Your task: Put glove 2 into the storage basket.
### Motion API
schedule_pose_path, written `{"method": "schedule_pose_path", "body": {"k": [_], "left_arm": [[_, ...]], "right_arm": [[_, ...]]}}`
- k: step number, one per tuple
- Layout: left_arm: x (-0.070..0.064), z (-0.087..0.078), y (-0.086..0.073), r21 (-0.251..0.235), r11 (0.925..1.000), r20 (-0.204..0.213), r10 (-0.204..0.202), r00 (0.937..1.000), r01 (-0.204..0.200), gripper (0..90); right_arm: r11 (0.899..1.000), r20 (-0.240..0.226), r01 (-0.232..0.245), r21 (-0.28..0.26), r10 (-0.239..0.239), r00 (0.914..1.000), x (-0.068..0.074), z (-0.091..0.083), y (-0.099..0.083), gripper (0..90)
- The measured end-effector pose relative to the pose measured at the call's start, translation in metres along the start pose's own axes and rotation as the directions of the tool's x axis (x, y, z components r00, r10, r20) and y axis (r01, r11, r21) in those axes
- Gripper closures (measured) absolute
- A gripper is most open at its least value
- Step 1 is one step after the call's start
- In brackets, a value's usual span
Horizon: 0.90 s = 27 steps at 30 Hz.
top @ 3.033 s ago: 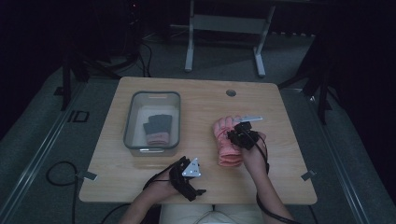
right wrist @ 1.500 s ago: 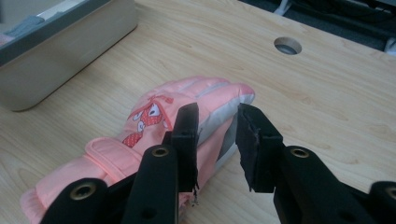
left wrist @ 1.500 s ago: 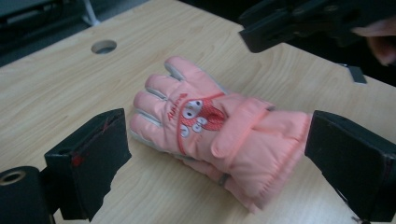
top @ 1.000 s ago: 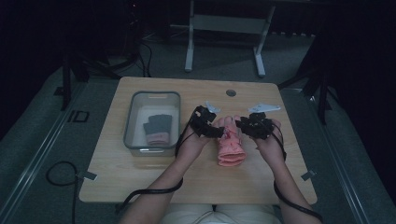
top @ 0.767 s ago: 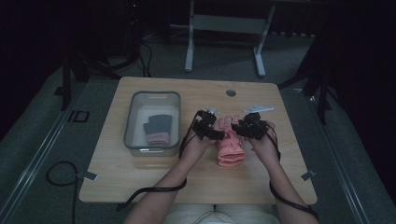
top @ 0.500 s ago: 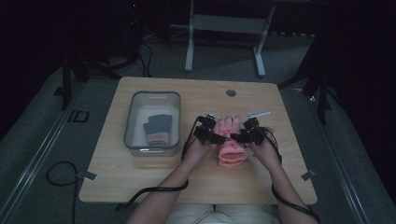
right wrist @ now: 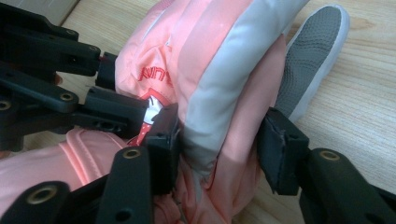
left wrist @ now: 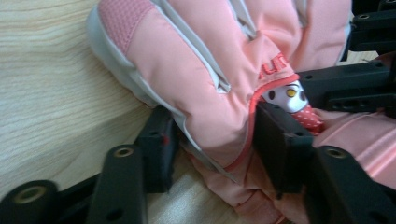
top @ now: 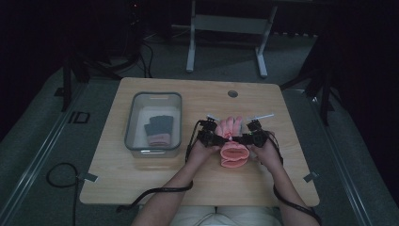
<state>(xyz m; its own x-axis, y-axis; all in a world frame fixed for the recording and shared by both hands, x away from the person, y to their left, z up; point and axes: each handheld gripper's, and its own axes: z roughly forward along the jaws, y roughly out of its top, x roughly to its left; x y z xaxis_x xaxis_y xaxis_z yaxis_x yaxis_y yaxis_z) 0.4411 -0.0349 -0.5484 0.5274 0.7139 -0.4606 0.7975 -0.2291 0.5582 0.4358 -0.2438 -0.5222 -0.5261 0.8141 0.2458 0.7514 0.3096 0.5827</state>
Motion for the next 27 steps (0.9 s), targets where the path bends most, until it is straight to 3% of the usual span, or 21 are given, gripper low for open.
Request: {"method": "schedule_pose_path", "body": {"k": [5,8,18,27], "left_arm": [[-0.005,-0.002,0.003,0.015,0.9992,-0.011,0.037,0.9992,-0.037,70.6],[-0.008,-0.005,0.005,0.017,0.9986,-0.014,0.051,0.9986,-0.051,74.1],[-0.021,-0.023,0.016,-0.011,0.9978,-0.022,0.066,0.9976,-0.066,76.6],[-0.036,-0.059,0.033,-0.054,0.9911,-0.030,0.120,0.9923,-0.121,76.7]], "right_arm": [[1.000,0.047,0.026,0.003,-0.026,0.9985,0.010,0.000,0.002,61.4],[1.000,0.047,0.030,-0.004,-0.030,0.9985,0.011,-0.002,0.002,63.9],[0.999,0.024,0.005,-0.053,-0.003,0.9997,0.011,-0.014,0.006,65.9],[0.990,0.007,0.026,-0.135,-0.026,0.9996,0.023,-0.041,0.020,65.8]]}}
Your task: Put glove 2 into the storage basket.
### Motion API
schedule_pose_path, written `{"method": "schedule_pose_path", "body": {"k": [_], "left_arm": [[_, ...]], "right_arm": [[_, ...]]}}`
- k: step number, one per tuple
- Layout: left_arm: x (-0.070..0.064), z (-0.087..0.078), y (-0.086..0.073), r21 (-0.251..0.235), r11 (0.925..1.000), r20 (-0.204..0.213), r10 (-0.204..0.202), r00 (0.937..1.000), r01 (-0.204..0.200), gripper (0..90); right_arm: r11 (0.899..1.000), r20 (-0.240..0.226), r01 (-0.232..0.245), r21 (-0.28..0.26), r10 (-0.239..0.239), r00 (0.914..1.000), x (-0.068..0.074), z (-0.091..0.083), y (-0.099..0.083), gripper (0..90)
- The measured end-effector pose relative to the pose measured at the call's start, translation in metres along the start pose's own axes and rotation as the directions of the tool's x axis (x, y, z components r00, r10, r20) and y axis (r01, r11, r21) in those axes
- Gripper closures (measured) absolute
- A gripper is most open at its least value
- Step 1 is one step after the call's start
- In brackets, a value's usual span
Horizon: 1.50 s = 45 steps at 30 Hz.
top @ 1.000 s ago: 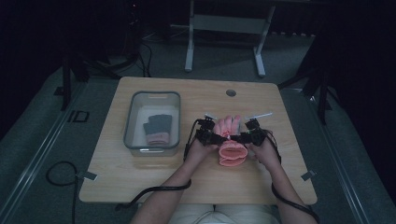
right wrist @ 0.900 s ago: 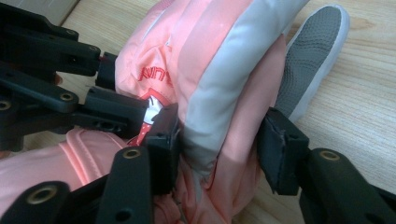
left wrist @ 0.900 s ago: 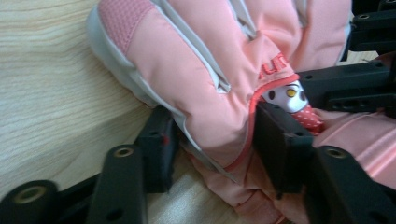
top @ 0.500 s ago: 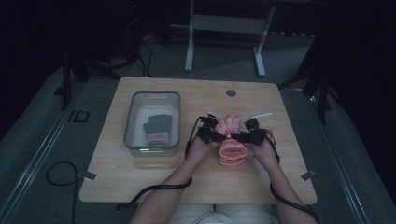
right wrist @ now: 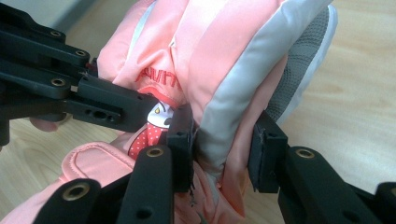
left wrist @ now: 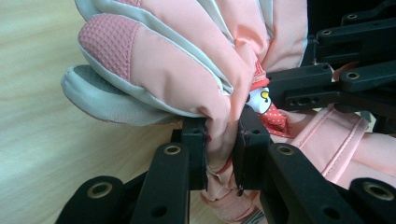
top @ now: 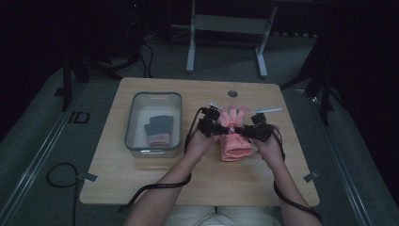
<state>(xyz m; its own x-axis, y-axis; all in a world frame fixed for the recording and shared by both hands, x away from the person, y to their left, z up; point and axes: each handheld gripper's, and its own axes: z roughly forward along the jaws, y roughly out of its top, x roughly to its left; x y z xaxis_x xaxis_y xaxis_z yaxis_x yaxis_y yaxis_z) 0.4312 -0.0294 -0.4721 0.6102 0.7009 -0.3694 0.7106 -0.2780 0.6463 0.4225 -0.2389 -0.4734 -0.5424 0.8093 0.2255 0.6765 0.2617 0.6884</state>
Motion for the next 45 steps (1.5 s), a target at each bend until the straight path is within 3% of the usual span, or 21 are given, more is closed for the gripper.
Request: {"method": "schedule_pose_path", "body": {"k": [8,23,45], "left_arm": [[-0.004,-0.028,0.012,-0.037,0.9991,-0.006,0.019,0.9998,-0.020,76.6],[-0.003,-0.084,0.027,-0.084,0.9953,-0.057,0.043,0.9975,-0.048,76.6],[0.019,-0.146,0.024,-0.122,0.9917,-0.134,0.023,0.9907,-0.040,76.6]], "right_arm": [[0.998,-0.011,0.020,-0.057,-0.021,0.9997,0.015,-0.017,0.019,65.7],[0.992,-0.032,0.068,-0.108,-0.072,0.9969,0.050,-0.030,0.056,65.7],[0.983,-0.077,0.130,-0.127,-0.140,0.9871,0.100,-0.017,0.096,65.7]]}}
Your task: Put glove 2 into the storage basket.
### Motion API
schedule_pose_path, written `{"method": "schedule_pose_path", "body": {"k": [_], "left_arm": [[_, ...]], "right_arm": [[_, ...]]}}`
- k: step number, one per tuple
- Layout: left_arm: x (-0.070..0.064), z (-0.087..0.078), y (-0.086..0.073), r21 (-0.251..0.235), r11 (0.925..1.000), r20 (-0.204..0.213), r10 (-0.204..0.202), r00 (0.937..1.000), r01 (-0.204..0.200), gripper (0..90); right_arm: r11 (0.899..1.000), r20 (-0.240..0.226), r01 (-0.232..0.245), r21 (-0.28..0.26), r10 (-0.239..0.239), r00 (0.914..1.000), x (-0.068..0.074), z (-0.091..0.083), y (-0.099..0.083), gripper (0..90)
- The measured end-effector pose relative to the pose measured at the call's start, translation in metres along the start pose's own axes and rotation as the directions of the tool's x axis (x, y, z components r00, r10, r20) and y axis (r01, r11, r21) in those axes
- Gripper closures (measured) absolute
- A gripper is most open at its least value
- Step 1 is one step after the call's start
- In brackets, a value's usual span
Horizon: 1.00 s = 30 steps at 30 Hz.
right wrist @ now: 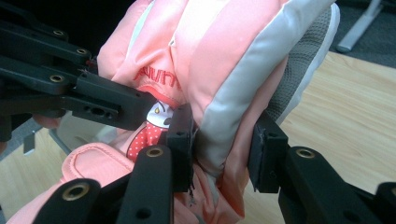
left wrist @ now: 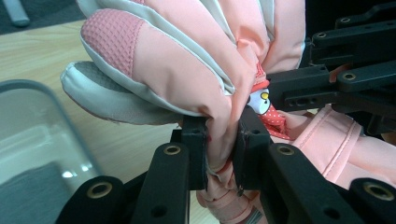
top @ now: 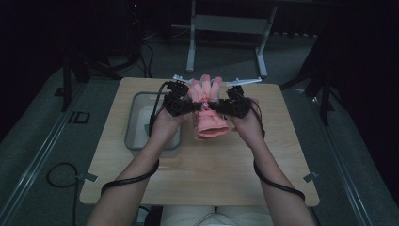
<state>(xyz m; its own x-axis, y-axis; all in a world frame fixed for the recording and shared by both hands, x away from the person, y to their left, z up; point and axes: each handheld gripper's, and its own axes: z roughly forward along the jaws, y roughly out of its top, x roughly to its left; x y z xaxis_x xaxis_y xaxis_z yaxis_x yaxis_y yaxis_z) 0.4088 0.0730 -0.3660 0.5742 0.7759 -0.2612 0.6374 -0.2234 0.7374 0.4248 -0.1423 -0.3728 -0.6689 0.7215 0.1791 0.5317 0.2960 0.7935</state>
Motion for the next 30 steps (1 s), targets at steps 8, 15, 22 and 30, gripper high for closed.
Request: {"method": "schedule_pose_path", "body": {"k": [8,15,22,30], "left_arm": [[0.028,-0.030,-0.010,0.000,0.9996,-0.045,-0.028,0.9986,0.028,76.6],[0.055,-0.054,-0.018,-0.007,0.9981,-0.078,-0.062,0.9950,0.062,76.6],[0.085,-0.072,-0.034,-0.035,0.9912,-0.118,-0.131,0.9843,0.128,76.5],[0.112,-0.060,-0.058,-0.028,0.9799,-0.117,-0.200,0.9729,0.198,76.5]], "right_arm": [[0.999,-0.026,0.039,0.008,-0.039,0.9989,0.030,0.026,0.018,65.8],[0.998,-0.062,0.063,0.030,-0.061,0.9962,0.053,0.052,0.035,65.8],[0.992,-0.097,0.112,0.059,-0.106,0.9896,0.078,0.086,0.053,65.7],[0.985,-0.108,0.130,0.116,-0.118,0.9871,0.084,0.122,0.046,65.7]]}}
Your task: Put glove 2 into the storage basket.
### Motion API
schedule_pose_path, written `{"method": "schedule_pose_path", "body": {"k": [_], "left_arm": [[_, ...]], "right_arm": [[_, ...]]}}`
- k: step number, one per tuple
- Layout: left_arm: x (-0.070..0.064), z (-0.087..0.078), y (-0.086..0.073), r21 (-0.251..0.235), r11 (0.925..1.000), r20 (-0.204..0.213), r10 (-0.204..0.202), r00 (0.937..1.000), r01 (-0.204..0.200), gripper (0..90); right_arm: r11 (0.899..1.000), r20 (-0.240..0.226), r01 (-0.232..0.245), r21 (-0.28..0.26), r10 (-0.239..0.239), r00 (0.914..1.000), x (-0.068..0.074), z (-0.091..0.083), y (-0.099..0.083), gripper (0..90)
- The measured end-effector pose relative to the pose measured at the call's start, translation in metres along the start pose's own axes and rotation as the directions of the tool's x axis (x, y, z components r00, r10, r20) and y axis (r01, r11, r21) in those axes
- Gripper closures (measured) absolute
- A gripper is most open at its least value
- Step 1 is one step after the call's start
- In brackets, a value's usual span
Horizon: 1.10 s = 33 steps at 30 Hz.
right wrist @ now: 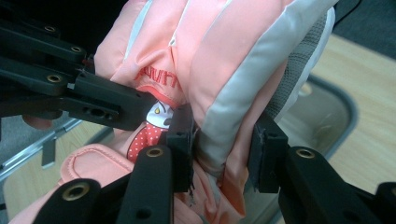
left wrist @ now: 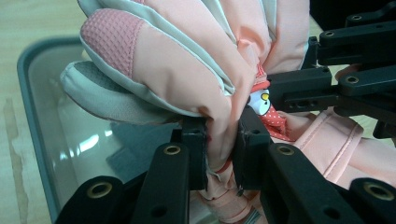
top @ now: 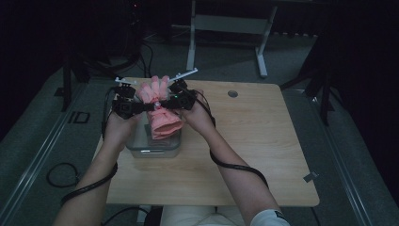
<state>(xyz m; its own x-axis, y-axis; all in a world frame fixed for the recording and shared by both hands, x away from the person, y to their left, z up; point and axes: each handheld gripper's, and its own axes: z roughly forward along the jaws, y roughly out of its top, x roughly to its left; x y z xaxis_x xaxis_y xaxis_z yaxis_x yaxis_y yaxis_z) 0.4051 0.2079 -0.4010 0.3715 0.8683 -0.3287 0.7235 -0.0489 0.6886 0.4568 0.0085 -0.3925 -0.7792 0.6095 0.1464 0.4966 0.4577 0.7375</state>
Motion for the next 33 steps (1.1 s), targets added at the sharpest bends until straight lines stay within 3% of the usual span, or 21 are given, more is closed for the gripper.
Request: {"method": "schedule_pose_path", "body": {"k": [2,8,11,23,30,33], "left_arm": [[0.009,0.011,-0.008,0.010,0.9995,0.004,-0.029,0.9996,0.028,76.5],[0.023,0.026,-0.020,0.021,0.9975,0.013,-0.067,0.9977,0.067,76.4],[0.027,0.032,-0.027,0.034,0.9964,0.007,-0.078,0.9970,0.077,76.4],[0.035,0.056,-0.047,0.109,0.9880,-0.024,-0.107,0.9939,0.109,75.7],[0.038,0.064,-0.047,0.141,0.9824,-0.072,-0.113,0.9910,0.122,67.9],[0.038,0.066,-0.045,0.172,0.9804,-0.132,-0.073,0.9885,0.096,57.7]], "right_arm": [[1.000,-0.001,0.002,0.027,-0.002,1.0000,-0.003,0.015,-0.005,65.7],[0.998,-0.007,0.006,0.064,-0.005,1.0000,-0.008,0.032,-0.011,65.7],[0.996,0.003,0.022,0.088,-0.022,0.9998,-0.008,0.044,-0.017,65.7],[0.987,-0.019,0.005,0.163,-0.002,0.9998,-0.015,0.071,-0.040,65.4],[0.983,-0.018,-0.012,0.181,0.015,0.9997,-0.019,0.081,-0.043,64.4],[0.981,-0.018,-0.017,0.193,0.021,0.9996,-0.019,0.085,-0.041,62.6]]}}
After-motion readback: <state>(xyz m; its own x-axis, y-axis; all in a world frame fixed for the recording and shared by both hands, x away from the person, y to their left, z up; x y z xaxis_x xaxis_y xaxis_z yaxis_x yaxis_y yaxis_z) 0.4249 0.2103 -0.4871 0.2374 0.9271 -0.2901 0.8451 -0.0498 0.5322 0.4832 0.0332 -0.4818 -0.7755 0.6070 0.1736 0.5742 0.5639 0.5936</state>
